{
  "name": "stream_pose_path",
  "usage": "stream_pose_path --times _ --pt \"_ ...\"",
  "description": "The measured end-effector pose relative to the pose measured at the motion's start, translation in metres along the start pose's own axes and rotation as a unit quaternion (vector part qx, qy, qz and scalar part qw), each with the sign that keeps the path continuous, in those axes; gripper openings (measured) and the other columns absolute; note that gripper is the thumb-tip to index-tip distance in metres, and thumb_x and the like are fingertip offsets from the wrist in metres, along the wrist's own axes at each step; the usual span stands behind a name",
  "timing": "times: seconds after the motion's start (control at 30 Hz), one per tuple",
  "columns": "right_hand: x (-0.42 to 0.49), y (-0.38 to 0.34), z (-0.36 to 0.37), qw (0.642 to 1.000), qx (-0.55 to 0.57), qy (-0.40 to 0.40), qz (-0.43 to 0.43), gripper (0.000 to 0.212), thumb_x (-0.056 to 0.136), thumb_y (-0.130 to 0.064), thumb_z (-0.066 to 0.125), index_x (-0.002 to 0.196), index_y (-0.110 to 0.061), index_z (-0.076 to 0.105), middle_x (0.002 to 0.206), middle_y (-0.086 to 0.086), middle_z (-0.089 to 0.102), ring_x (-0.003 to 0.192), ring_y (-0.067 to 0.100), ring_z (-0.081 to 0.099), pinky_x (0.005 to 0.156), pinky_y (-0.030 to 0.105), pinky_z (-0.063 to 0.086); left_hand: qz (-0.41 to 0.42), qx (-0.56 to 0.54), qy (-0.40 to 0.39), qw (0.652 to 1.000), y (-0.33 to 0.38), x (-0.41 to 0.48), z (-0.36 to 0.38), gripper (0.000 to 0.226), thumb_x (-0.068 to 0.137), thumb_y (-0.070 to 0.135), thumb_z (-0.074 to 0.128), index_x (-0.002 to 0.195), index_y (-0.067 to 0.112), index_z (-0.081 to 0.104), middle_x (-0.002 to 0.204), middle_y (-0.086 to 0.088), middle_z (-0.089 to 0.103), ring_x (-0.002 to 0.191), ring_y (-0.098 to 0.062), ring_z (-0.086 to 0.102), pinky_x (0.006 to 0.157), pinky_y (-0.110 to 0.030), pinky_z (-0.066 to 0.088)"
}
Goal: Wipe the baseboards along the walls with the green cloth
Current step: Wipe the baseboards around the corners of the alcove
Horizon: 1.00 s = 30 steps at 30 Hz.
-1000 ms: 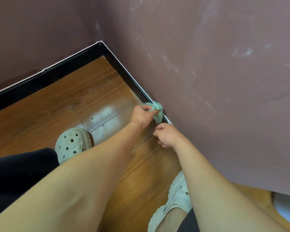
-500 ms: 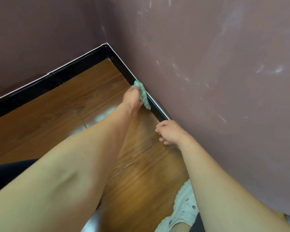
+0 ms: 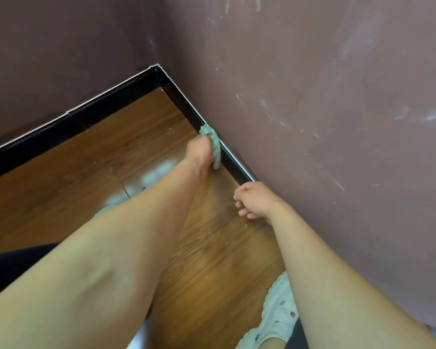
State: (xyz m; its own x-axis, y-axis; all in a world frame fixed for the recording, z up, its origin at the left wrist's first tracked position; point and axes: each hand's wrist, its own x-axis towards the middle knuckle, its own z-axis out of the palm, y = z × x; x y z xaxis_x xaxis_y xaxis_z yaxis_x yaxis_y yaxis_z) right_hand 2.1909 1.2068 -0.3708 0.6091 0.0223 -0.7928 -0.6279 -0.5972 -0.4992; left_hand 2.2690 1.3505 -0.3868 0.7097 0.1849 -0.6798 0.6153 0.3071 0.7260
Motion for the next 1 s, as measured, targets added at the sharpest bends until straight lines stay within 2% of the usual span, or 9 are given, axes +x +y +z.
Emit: stream_pose_path --times 0.07,0.13,0.23,0.3,0.43,0.67,0.77,0.87,1.0 --pt "0.000 0.004 0.002 1.000 -0.007 0.003 0.001 0.019 0.099 -0.020 0.045 0.096 -0.022 0.064 0.088 0.001 0.067 0.072 0.016 0.063 0.063 0.023 0.050 -0.012 0.039 -0.033 0.999 -0.001 -0.009 0.005 0.022 0.097 -0.003 0.032 0.081 0.006 0.045 0.068 -0.019 0.053 0.054 -0.034 0.057 0.043 -0.025 0.052" --pt "0.000 0.009 0.005 1.000 -0.011 0.006 0.002 0.017 0.098 -0.021 0.047 0.097 -0.022 0.064 0.091 0.002 0.068 0.072 0.016 0.064 0.062 0.024 0.050 -0.045 0.068 -0.065 0.995 -0.015 -0.020 0.007 0.024 0.094 -0.005 0.031 0.077 0.001 0.046 0.064 -0.024 0.058 0.066 -0.038 0.060 0.057 -0.029 0.058" --pt "-0.002 0.018 0.013 0.999 -0.030 -0.005 0.009 0.014 0.096 -0.023 0.050 0.098 -0.022 0.063 0.092 0.002 0.068 0.073 0.017 0.065 0.065 0.026 0.050 -0.109 0.054 -0.107 0.987 -0.045 -0.041 0.006 0.016 0.103 0.005 0.041 0.093 0.004 0.054 0.080 -0.015 0.067 0.080 -0.025 0.064 0.078 -0.032 0.056" --pt "-0.005 0.022 0.018 0.999 -0.039 -0.013 0.012 0.014 0.097 -0.023 0.050 0.104 -0.021 0.062 0.093 0.002 0.067 0.074 0.018 0.065 0.069 0.028 0.050 -0.099 0.035 -0.098 0.990 -0.058 -0.047 0.004 0.007 0.101 0.001 0.051 0.101 0.007 0.055 0.098 -0.017 0.066 0.084 -0.025 0.067 0.079 -0.030 0.060" --pt "-0.017 0.029 0.029 0.997 -0.071 -0.023 -0.004 0.021 0.097 -0.024 0.049 0.114 -0.020 0.062 0.104 0.002 0.067 0.081 0.017 0.071 0.072 0.030 0.055 -0.038 -0.013 -0.023 0.999 -0.064 -0.046 -0.008 0.028 0.097 -0.003 0.053 0.124 0.000 0.061 0.116 -0.023 0.070 0.103 -0.033 0.072 0.090 -0.037 0.061" --pt "-0.055 0.038 0.047 0.991 -0.128 -0.022 -0.035 0.021 0.096 -0.024 0.050 0.110 -0.021 0.065 0.104 0.003 0.066 0.087 0.023 0.073 0.080 0.037 0.058 -0.047 -0.021 -0.015 0.999 -0.074 -0.088 -0.030 0.017 0.100 0.009 0.046 0.106 0.009 0.062 0.094 -0.010 0.070 0.086 -0.025 0.071 0.090 -0.040 0.061" --pt "-0.082 0.042 0.052 0.986 -0.159 -0.013 -0.058 0.022 0.091 -0.021 0.053 0.108 -0.018 0.067 0.094 0.008 0.067 0.077 0.026 0.066 0.077 0.040 0.057 -0.046 0.005 -0.012 0.999 -0.078 -0.111 -0.033 0.018 0.100 0.010 0.045 0.107 0.007 0.061 0.082 -0.009 0.067 0.069 -0.022 0.068 0.073 -0.036 0.063" --pt "-0.118 0.046 0.042 0.974 -0.210 -0.013 -0.081 0.025 0.092 -0.019 0.055 0.113 -0.015 0.068 0.104 0.009 0.066 0.083 0.026 0.061 0.078 0.039 0.052 -0.026 0.046 -0.016 0.998 -0.073 -0.137 -0.031 0.016 0.101 0.013 0.047 0.099 0.008 0.062 0.091 -0.012 0.068 0.073 -0.025 0.068 0.061 -0.033 0.061" --pt "-0.163 0.057 0.009 0.976 -0.205 0.036 -0.063 0.016 0.096 -0.017 0.052 0.101 -0.016 0.067 0.092 0.005 0.062 0.072 0.025 0.063 0.062 0.033 0.048 -0.016 0.029 -0.011 0.999 -0.074 -0.172 -0.019 0.015 0.098 0.015 0.049 0.092 0.012 0.062 0.105 -0.015 0.074 0.089 -0.031 0.074 0.078 -0.043 0.064"
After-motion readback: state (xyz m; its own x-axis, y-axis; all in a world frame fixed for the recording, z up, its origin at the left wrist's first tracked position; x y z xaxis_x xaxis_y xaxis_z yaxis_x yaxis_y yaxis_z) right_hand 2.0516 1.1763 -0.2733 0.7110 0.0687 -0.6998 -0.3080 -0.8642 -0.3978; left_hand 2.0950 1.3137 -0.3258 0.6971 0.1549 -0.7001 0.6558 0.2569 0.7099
